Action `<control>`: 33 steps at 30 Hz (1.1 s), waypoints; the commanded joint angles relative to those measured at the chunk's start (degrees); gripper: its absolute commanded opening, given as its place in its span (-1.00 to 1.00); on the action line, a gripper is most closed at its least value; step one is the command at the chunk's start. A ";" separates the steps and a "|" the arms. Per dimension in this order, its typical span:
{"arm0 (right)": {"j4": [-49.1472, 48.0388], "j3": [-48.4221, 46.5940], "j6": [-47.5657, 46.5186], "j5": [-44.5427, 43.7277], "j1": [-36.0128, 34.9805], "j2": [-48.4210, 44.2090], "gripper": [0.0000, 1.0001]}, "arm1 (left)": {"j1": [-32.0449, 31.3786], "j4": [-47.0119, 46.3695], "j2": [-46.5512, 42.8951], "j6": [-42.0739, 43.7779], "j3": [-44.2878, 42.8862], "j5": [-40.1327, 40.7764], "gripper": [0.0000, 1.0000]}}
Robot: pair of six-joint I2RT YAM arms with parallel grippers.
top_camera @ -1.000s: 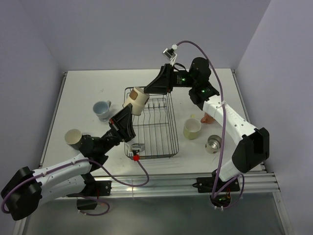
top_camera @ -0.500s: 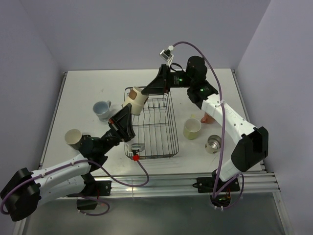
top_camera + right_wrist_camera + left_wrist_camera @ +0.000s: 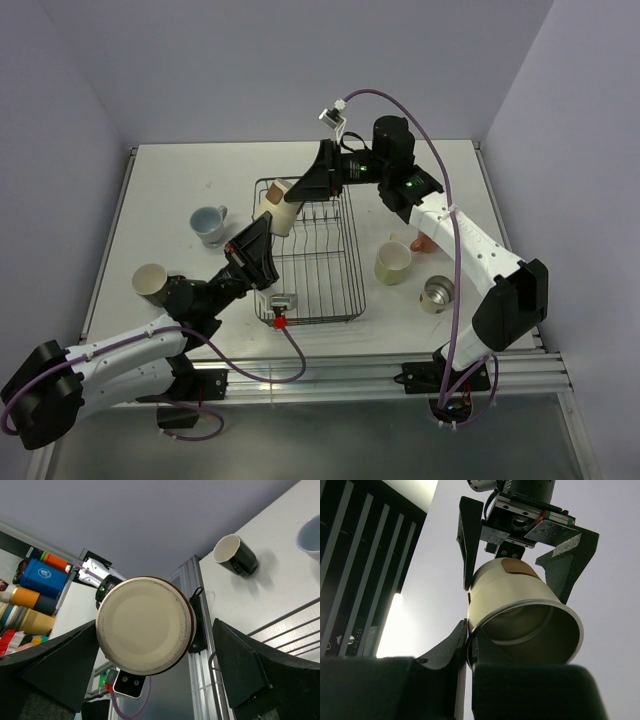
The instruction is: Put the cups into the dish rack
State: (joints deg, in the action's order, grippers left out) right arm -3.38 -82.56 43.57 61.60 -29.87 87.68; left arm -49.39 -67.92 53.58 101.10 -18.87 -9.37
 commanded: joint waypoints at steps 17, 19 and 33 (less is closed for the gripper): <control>-3.39 0.30 0.99 1.59 -0.72 0.39 0.36 | -1.77 0.33 -0.32 -1.17 -2.31 2.77 -0.99; -3.30 0.39 0.73 1.85 -0.63 0.39 0.36 | -1.77 0.33 -0.32 -1.43 -2.40 3.12 -1.00; -6.12 1.09 3.54 3.61 -0.72 1.18 0.24 | -1.77 1.39 -1.55 -1.96 -1.78 5.41 -1.00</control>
State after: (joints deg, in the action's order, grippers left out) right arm -7.33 -81.17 46.81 62.65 -30.02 88.64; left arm -51.05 -65.08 53.08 99.77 -18.98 -6.07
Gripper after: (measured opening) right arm 0.768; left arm 0.104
